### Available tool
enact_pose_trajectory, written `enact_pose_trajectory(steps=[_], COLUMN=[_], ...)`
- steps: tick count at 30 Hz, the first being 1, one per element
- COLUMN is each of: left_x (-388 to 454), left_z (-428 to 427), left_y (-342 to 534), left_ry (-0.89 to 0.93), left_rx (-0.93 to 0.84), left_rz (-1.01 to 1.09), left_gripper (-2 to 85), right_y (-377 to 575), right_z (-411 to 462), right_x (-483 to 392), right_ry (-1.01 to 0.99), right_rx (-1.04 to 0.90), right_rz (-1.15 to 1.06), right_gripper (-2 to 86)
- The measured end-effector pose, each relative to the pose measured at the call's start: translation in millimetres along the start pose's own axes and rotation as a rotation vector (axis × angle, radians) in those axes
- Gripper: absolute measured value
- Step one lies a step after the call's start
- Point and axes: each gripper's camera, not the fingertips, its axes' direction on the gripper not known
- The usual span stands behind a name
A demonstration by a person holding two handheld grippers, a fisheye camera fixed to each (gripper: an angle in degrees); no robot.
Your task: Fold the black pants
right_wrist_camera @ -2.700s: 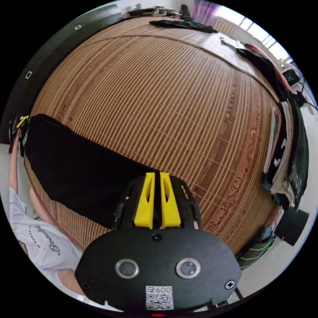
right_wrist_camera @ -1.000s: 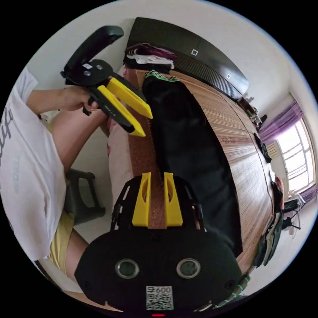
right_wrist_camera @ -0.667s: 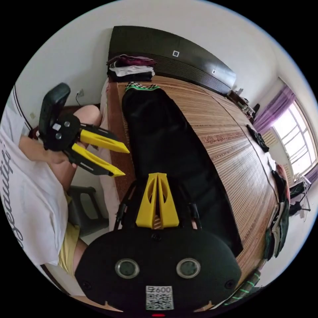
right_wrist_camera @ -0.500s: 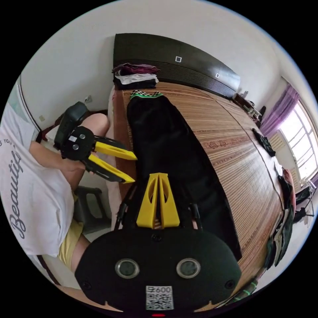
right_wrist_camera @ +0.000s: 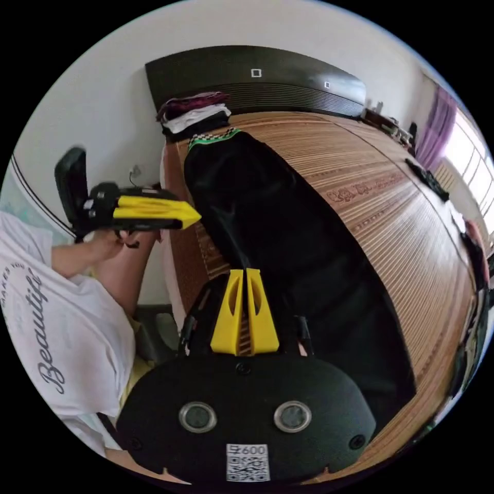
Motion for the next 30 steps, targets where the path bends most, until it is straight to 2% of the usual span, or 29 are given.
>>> enact_pose_trajectory(steps=[2, 3, 7, 10, 12, 14, 19, 23, 27, 30], left_x=[24, 29, 44, 32, 28, 23, 13, 14, 18, 16], left_z=[-4, -2, 28, 47, 69, 93, 97, 116, 88, 32], left_y=[34, 40, 41, 23, 12, 7, 13, 10, 12, 20], left_ry=[-0.109, -0.12, -0.073, -0.021, -0.043, -0.117, -0.181, -0.266, -0.191, -0.138], left_rx=[-0.019, -0.028, -0.076, -0.056, -0.109, -0.177, -0.14, -0.163, -0.176, -0.161], left_rz=[0.037, 0.041, 0.003, -0.096, -0.119, -0.127, -0.129, -0.05, 0.001, 0.017], left_gripper=[4.6, 5.2, 11.3, 12.1, 12.2, 11.4, 7.8, 2.5, 1.4, 1.2], right_y=[1, 2, -4, -4, -3, -3, -5, -7, -7, -9], right_z=[-16, -19, -27, -36, -42, -47, -58, -68, -80, -88], right_x=[49, 58, 96, 108, 114, 120, 117, 114, 106, 92], right_ry=[-0.147, -0.155, -0.247, -0.258, -0.265, -0.283, -0.275, -0.273, -0.286, -0.301], right_rx=[0.068, 0.084, 0.055, 0.065, 0.076, 0.082, 0.075, 0.075, 0.08, 0.073], right_rz=[0.159, 0.186, 0.257, 0.267, 0.278, 0.28, 0.242, 0.224, 0.195, 0.142], right_gripper=[-0.8, -0.8, -0.8, -0.9, -0.9, -0.9, -0.8, -0.8, -0.8, -0.8])
